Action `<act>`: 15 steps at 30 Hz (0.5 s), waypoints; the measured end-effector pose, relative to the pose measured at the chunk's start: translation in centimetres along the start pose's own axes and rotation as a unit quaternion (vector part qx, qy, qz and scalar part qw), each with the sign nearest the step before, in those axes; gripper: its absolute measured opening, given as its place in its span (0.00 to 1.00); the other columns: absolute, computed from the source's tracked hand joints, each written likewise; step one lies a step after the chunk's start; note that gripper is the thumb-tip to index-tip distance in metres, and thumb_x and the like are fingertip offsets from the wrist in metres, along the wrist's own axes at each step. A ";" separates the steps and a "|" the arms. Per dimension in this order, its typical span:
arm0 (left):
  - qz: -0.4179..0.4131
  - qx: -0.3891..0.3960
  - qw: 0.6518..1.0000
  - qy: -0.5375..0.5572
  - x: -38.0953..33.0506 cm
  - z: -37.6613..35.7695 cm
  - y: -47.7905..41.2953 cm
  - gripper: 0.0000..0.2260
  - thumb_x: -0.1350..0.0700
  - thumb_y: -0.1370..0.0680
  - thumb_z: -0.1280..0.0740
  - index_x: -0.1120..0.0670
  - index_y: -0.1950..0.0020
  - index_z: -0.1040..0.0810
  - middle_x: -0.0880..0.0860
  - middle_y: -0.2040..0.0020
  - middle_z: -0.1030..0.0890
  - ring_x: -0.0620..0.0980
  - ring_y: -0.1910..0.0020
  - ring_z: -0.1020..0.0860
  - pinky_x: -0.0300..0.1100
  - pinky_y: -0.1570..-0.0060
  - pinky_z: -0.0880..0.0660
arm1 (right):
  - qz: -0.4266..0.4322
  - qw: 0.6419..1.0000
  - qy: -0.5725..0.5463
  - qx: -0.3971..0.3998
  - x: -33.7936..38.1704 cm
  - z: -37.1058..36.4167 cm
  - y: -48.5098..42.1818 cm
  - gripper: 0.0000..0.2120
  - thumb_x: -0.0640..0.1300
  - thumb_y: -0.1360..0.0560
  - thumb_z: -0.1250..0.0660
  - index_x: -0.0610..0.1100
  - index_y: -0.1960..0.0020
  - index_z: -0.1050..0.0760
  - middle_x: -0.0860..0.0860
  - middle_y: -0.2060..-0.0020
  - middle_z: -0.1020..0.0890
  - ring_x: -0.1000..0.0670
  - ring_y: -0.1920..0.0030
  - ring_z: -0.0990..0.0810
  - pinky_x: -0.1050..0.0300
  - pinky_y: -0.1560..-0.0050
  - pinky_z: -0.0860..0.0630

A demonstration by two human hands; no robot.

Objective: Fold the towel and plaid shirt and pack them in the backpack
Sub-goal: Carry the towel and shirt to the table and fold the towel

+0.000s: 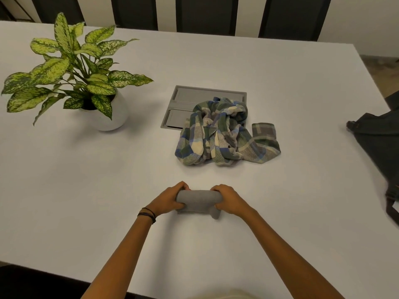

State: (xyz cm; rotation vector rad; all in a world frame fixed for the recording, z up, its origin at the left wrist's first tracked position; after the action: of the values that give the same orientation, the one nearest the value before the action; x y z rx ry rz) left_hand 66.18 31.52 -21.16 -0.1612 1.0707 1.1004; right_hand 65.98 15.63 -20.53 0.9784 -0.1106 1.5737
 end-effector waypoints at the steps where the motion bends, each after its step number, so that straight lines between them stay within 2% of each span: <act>1: -0.001 -0.015 1.000 0.002 0.3 0.7 0.1 0.16 0.59 0.33 0.34 0.43 0.50 0.32 0.47 0.48 0.23 0.49 0.49 0.23 0.47 0.52 0.23 | 0.000 1.000 0.000 -0.006 0.6 0.0 -0.3 0.22 0.33 0.31 0.33 0.40 0.38 0.27 0.43 0.41 0.23 0.45 0.43 0.24 0.56 0.45 0.27; 4: -0.010 -0.076 0.997 -0.015 0.4 2.7 0.4 0.15 0.60 0.31 0.33 0.46 0.50 0.31 0.44 0.46 0.23 0.49 0.50 0.24 0.44 0.52 0.25 | 0.010 0.999 0.016 -0.042 1.6 0.2 -1.2 0.21 0.36 0.29 0.33 0.42 0.37 0.28 0.44 0.40 0.23 0.45 0.42 0.25 0.56 0.44 0.29; 7: -0.042 -0.165 0.983 -0.068 0.0 4.4 0.7 0.14 0.65 0.29 0.33 0.51 0.49 0.30 0.46 0.43 0.23 0.48 0.48 0.25 0.41 0.51 0.28 | 0.071 0.992 0.039 -0.101 3.5 0.6 -1.0 0.19 0.36 0.27 0.34 0.41 0.37 0.30 0.45 0.40 0.26 0.46 0.40 0.28 0.57 0.42 0.31; 11: -0.051 -0.227 0.969 -0.083 1.0 4.6 1.2 0.12 0.65 0.30 0.38 0.52 0.50 0.29 0.51 0.45 0.22 0.50 0.48 0.24 0.43 0.49 0.28 | 0.109 0.980 0.117 -0.121 4.4 -0.9 -0.6 0.18 0.39 0.27 0.33 0.39 0.38 0.30 0.43 0.42 0.26 0.43 0.41 0.27 0.55 0.47 0.30; 13: -0.043 -0.224 0.969 -0.096 2.2 3.4 1.7 0.15 0.65 0.31 0.41 0.49 0.49 0.32 0.51 0.45 0.22 0.50 0.48 0.24 0.45 0.47 0.28 | 0.138 0.972 0.159 -0.106 4.6 -2.6 -0.3 0.20 0.34 0.35 0.27 0.38 0.44 0.25 0.42 0.49 0.21 0.42 0.50 0.22 0.56 0.56 0.24; 15: -0.033 -0.210 0.970 -0.119 3.6 1.9 2.5 0.21 0.68 0.33 0.42 0.47 0.46 0.33 0.53 0.44 0.23 0.52 0.47 0.24 0.40 0.46 0.30 | 0.140 0.973 0.165 -0.081 4.1 -4.1 -0.1 0.25 0.31 0.47 0.22 0.40 0.51 0.23 0.46 0.58 0.19 0.45 0.61 0.19 0.61 0.69 0.25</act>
State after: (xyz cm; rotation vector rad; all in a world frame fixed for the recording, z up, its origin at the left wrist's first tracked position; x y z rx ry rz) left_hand 65.56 36.17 -22.03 -0.3881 0.6058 1.2414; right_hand 64.25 21.18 -20.64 0.5801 -0.1475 1.9335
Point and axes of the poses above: each hand's wrist, its own y-axis away from the middle knuckle, its own z-axis out of the back of the hand, x = y × z, the point moved 10 cm from there along -y, towards the middle knuckle
